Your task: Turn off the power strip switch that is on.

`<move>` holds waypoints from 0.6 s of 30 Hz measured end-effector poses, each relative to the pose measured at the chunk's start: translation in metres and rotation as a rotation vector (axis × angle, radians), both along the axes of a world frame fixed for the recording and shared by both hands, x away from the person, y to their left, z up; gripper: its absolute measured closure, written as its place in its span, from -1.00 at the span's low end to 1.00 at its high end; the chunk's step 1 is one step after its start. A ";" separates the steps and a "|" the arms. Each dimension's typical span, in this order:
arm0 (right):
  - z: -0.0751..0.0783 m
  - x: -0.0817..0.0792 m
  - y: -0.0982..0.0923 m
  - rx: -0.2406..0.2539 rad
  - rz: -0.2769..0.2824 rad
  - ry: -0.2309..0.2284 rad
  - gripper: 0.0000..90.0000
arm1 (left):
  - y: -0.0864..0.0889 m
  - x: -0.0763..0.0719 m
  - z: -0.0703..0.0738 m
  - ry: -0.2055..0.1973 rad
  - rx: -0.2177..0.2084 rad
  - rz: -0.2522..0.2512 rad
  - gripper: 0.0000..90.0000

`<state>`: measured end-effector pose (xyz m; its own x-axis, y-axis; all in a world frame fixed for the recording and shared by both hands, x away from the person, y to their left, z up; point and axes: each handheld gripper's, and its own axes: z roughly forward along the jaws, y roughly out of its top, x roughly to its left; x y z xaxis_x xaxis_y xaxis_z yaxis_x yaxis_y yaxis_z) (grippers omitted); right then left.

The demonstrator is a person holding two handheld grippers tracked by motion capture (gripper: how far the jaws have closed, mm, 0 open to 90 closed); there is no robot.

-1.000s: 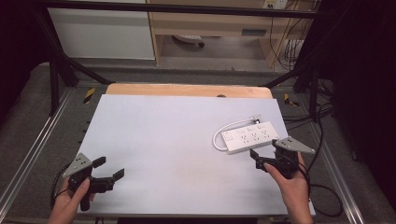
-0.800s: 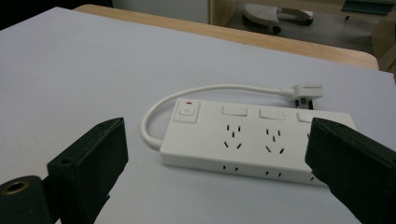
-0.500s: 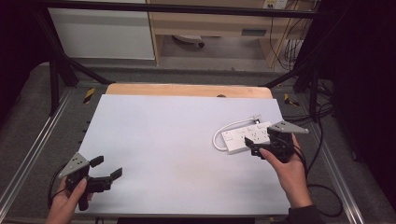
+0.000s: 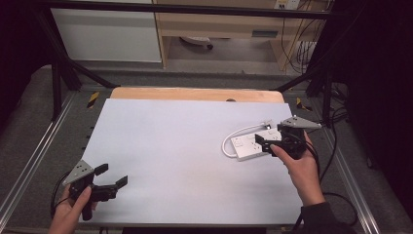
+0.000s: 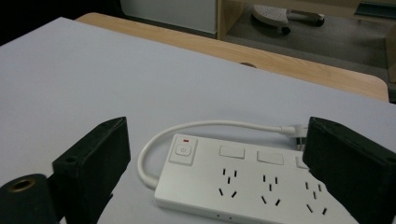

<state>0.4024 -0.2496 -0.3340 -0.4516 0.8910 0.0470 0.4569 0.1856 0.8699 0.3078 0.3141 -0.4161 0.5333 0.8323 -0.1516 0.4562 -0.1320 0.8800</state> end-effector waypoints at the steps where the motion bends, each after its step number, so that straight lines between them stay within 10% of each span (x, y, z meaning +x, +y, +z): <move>1: 0.000 0.002 -0.001 0.014 -0.007 -0.003 -0.72 | -0.001 0.000 0.000 0.001 -0.002 -0.002 -0.84; 18: 0.005 0.017 -0.008 0.023 -0.070 -0.089 0.17 | -0.001 0.000 0.000 -0.002 -0.001 -0.005 -0.85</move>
<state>0.4194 -0.2574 -0.3292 -0.3915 0.9197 0.0305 0.3885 0.1352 0.9115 0.3076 0.3133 -0.4160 0.5376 0.8294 -0.1519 0.4542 -0.1331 0.8809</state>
